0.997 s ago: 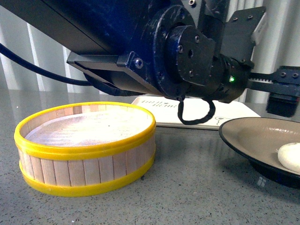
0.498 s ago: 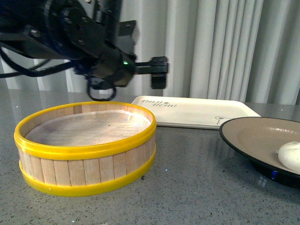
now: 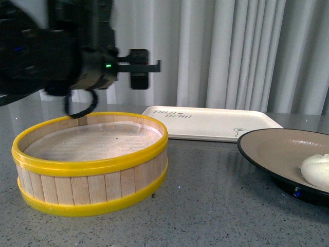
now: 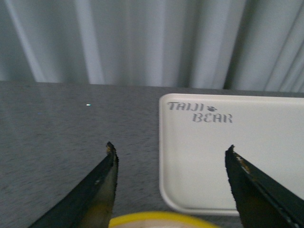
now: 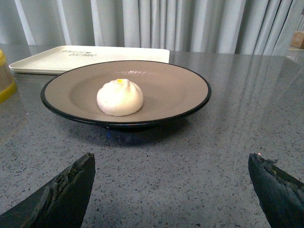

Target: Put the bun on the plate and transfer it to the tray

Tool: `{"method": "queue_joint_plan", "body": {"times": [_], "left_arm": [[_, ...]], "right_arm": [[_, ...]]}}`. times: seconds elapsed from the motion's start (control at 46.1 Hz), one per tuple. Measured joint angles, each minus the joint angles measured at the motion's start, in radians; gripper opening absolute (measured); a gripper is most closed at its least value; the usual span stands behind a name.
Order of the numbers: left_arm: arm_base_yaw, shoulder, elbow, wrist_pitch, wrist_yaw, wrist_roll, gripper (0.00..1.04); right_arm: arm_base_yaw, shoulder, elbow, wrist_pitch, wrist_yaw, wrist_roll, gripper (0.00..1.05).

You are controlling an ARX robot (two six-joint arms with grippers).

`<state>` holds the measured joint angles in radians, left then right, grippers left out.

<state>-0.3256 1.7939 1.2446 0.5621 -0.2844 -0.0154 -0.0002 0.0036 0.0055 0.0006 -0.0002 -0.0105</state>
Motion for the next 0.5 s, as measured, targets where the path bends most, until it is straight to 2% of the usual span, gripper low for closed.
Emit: {"method": "queue_joint_plan", "body": {"times": [0.173, 0.325, 0.498], "left_arm": [[0.107, -0.241, -0.415, 0.200, 0.047, 0.006, 0.30], [0.135, -0.340, -0.623, 0.266, 0.104, 0.007, 0.05], [0.183, -0.476, -0.811, 0.320, 0.146, 0.010, 0.04]], "right_arm": [[0.000, 0.000, 0.000, 0.000, -0.001, 0.000, 0.96], [0.000, 0.000, 0.000, 0.000, -0.001, 0.000, 0.96], [0.000, 0.000, 0.000, 0.000, -0.001, 0.000, 0.96]]}}
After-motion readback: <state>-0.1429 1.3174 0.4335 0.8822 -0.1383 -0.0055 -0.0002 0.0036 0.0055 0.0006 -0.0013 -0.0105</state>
